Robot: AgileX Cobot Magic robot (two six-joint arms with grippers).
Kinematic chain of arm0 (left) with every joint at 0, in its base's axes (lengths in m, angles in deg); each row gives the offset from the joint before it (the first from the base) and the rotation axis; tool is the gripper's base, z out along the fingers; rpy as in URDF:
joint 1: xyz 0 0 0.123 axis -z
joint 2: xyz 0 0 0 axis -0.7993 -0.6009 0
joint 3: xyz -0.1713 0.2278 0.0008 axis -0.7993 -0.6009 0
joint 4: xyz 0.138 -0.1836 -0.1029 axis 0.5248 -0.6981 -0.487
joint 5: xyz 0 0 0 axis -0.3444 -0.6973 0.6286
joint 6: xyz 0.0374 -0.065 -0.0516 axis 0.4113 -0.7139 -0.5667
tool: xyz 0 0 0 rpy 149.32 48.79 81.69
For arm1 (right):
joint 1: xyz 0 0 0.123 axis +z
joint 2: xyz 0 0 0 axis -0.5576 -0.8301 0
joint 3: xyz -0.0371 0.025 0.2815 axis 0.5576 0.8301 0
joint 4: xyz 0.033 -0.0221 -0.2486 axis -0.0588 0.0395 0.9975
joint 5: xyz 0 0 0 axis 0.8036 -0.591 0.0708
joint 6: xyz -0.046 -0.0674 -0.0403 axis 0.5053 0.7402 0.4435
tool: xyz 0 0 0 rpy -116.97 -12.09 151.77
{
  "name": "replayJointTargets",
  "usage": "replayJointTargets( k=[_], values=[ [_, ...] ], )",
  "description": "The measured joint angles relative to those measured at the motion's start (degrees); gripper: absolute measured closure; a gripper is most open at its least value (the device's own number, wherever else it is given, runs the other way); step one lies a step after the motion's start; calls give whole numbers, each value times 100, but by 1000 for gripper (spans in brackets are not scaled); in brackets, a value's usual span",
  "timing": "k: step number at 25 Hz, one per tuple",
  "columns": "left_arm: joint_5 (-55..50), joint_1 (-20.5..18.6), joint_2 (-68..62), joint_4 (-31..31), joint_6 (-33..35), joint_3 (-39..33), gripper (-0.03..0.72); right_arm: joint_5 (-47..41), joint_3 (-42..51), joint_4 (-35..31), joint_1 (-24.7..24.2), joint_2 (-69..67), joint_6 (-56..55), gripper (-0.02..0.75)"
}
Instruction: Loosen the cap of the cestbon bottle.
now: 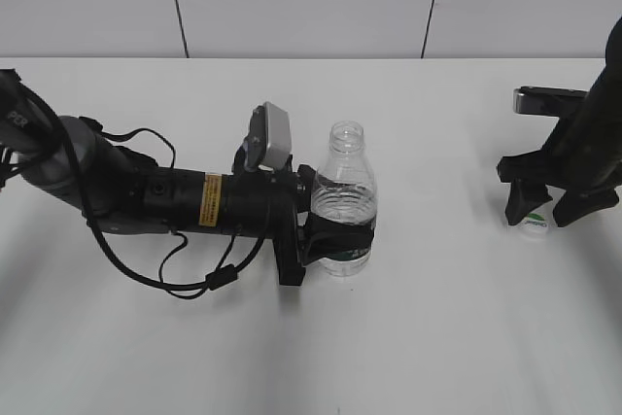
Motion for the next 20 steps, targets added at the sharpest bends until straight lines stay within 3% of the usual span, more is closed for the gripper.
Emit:
replayJointTargets(
  k=[4,13,20],
  values=[
    [0,0,0,0,0,0,325,-147,-78,-5,0,0,-45,218],
    [0,0,0,0,0,0,321,-1271,-1172,-63,0,0,-50,212],
    [-29,0,0,-27,0,0,191,-1651,-1663,-106,0,0,-54,211]
  ],
)
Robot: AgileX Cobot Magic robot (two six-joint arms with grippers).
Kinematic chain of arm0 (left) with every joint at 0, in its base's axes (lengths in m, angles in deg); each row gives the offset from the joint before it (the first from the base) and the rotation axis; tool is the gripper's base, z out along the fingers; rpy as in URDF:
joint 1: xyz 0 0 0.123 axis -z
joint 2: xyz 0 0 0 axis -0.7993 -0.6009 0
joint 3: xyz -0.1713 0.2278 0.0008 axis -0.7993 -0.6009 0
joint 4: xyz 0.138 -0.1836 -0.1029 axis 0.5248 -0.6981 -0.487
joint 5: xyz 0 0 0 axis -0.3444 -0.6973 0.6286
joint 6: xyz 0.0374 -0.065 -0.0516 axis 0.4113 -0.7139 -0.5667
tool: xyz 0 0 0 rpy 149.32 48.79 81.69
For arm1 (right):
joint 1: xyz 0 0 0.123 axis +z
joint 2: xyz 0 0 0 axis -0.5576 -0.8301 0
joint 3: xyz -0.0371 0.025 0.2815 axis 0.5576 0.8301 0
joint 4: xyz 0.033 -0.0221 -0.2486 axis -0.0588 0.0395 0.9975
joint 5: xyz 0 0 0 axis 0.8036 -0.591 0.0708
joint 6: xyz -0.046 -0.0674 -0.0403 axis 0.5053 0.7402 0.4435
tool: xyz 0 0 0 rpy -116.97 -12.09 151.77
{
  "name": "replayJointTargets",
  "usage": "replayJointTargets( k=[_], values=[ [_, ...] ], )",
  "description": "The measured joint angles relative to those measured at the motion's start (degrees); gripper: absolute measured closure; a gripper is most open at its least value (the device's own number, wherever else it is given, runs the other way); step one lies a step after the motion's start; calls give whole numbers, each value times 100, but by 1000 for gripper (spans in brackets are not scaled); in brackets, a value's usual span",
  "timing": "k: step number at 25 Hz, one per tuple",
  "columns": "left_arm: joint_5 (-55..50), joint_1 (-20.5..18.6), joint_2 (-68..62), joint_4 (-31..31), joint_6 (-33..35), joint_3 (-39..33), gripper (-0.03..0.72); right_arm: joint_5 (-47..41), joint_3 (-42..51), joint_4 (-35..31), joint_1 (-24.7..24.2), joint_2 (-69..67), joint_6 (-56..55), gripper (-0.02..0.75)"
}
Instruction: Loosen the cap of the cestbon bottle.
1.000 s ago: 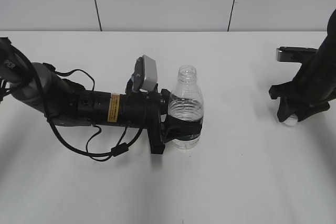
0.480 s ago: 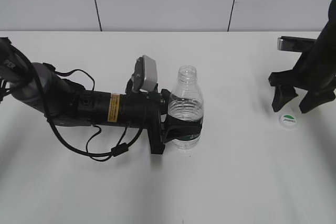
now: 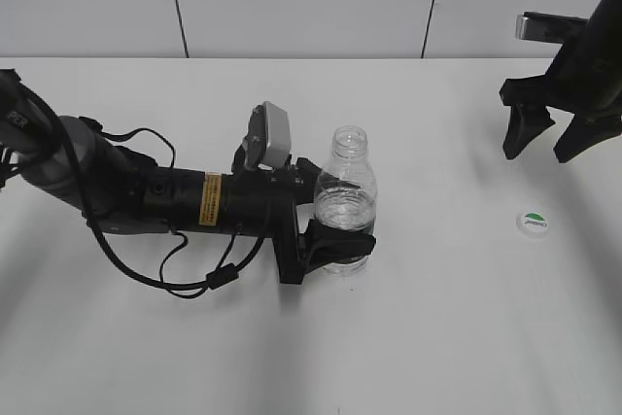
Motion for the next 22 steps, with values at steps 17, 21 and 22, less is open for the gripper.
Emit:
replayJointTargets(
  k=[17,21,22],
  values=[
    [259,0,933,30,-237,0,157,-398,-209,-12,0,0,-7,209],
    [259,0,1399,24,-325,0,157,-683,-548,-1,0,39,-7,209],
    [263,0,1505,12,-394,0,157,-739,-677,4,0,75,-14,209]
  ],
)
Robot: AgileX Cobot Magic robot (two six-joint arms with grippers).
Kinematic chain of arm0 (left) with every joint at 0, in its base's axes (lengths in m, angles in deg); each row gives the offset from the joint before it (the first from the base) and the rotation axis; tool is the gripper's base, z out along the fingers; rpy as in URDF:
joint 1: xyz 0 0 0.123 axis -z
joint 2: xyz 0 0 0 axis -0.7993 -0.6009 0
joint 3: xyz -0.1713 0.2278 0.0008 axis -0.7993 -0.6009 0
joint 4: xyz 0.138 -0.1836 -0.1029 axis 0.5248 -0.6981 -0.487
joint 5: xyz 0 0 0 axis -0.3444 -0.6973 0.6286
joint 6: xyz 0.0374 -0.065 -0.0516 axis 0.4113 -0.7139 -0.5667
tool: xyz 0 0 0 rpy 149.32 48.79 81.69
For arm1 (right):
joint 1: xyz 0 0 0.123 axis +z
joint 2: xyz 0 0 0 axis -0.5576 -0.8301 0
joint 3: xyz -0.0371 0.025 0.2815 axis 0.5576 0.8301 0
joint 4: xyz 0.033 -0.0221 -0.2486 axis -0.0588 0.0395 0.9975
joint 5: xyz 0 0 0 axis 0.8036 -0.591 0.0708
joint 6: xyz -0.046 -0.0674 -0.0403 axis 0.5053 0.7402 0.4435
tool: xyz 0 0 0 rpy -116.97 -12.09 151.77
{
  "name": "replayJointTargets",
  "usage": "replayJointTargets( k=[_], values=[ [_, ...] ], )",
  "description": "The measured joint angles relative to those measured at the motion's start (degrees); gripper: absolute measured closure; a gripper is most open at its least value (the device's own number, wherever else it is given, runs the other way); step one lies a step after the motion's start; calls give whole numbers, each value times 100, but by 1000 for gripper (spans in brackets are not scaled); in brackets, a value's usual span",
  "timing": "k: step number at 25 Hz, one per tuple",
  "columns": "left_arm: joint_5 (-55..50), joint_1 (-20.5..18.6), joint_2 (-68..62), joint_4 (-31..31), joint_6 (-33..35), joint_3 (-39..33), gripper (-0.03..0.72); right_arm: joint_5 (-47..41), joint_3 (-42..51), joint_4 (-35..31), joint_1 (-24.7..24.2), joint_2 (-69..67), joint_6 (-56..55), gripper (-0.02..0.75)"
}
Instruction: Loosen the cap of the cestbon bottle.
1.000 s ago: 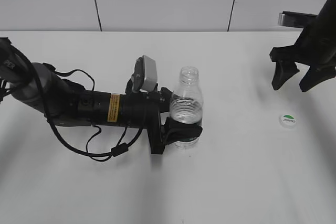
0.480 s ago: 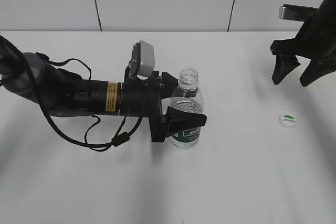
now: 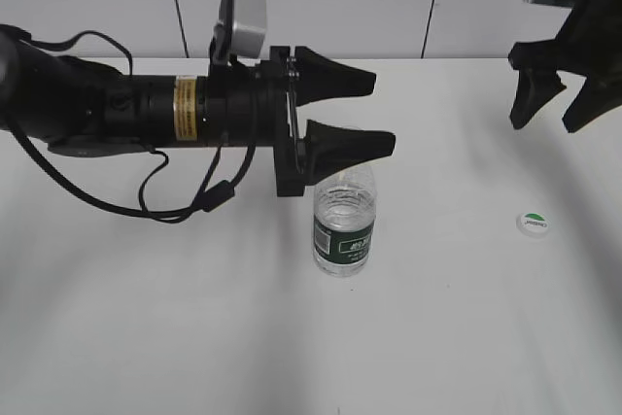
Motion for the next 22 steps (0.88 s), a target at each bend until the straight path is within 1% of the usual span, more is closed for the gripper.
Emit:
replayJointTargets(
  k=[3,6,9,11,15,17,18,22],
  values=[
    [0,0,378,-18,-268,-5,157,-224,-398,6,-6,144,-38,209],
    [-121,0,847,-23,-621,-5,162,-264,-768,31,-6,255,-61,209],
    [-902,0,1419,-16,-935,-5,176,-264,-1100,52,-6,271,-74,209],
    [-2030,6,1824,-42,-1132,-5,179,-266,-1234,73,-6,302,-91,209],
    [-4513,6,2600,-386,-1278,34,180,-282,-1347,113,-6,461,-101,209],
    [-5515,6,2910,-604,-1376,89,181,-288,-1356,113,-6,533,-101,209],
    [-5990,6,3057,-796,-1408,112,180,-294,-1356,119,-6,550,-101,209],
    [-7713,6,3435,-2161,-1467,129,180,-305,-1356,193,-6,568,-103,209]
  ],
)
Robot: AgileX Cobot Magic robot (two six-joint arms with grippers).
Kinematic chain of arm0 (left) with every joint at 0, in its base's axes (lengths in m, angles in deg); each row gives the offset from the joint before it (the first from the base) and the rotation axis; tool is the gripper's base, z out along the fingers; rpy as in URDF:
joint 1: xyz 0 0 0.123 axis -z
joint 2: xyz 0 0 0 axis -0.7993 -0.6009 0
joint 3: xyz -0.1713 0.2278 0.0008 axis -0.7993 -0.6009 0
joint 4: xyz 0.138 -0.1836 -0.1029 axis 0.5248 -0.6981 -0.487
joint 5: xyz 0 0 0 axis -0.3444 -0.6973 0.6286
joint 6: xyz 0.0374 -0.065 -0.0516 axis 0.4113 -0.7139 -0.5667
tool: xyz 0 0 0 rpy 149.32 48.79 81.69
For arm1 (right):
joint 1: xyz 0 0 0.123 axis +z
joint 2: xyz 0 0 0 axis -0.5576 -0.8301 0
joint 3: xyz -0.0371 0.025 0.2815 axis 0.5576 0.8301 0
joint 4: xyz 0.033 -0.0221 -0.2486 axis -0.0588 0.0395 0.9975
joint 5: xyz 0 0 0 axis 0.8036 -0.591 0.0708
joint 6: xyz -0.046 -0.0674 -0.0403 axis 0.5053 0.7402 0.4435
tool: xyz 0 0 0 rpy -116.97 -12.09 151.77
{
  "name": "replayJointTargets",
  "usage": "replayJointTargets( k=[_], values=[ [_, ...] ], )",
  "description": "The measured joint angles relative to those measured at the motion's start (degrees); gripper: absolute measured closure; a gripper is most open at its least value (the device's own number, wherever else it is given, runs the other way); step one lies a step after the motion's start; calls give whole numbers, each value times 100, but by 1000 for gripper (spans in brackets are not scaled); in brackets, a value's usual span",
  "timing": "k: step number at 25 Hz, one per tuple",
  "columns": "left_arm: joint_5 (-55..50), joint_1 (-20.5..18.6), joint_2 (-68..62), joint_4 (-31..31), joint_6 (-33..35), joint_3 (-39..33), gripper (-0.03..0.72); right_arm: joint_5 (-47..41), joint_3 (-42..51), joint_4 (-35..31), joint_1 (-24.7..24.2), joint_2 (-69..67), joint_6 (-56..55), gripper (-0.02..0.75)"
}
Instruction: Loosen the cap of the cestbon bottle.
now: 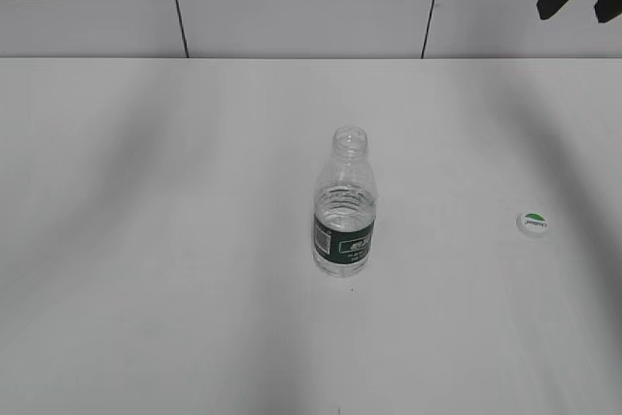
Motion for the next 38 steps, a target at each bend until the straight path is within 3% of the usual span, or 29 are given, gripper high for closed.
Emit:
replayJointTargets(
  k=[5,9,13,17,23,26,32,38],
  values=[
    [-1727,0,77,-1543,560,0,180,-4,0,265,0,6,-5,209],
    [-3072,0,77,-2878,1756,187,181,-4,0,494,0,6,-5,209],
    [-4708,-48,57,-3462,2532,833,196,-4,43,549,0,73,-70,209],
    [-5793,-525,-133,-3758,3091,1449,202,-4,462,581,0,546,-185,209],
    [-5992,-1663,-632,-4698,4038,1603,210,-4,1662,594,0,1827,-272,209],
    [-5992,-1956,-749,-4778,4131,1603,209,-4,2277,594,0,2490,-345,209],
    [-5990,-1988,-437,-4830,4216,1494,209,-11,3360,598,0,3750,-369,209],
    [-6001,-1988,1004,-4320,4336,384,209,-22,4392,629,0,5256,-369,209]
  ],
)
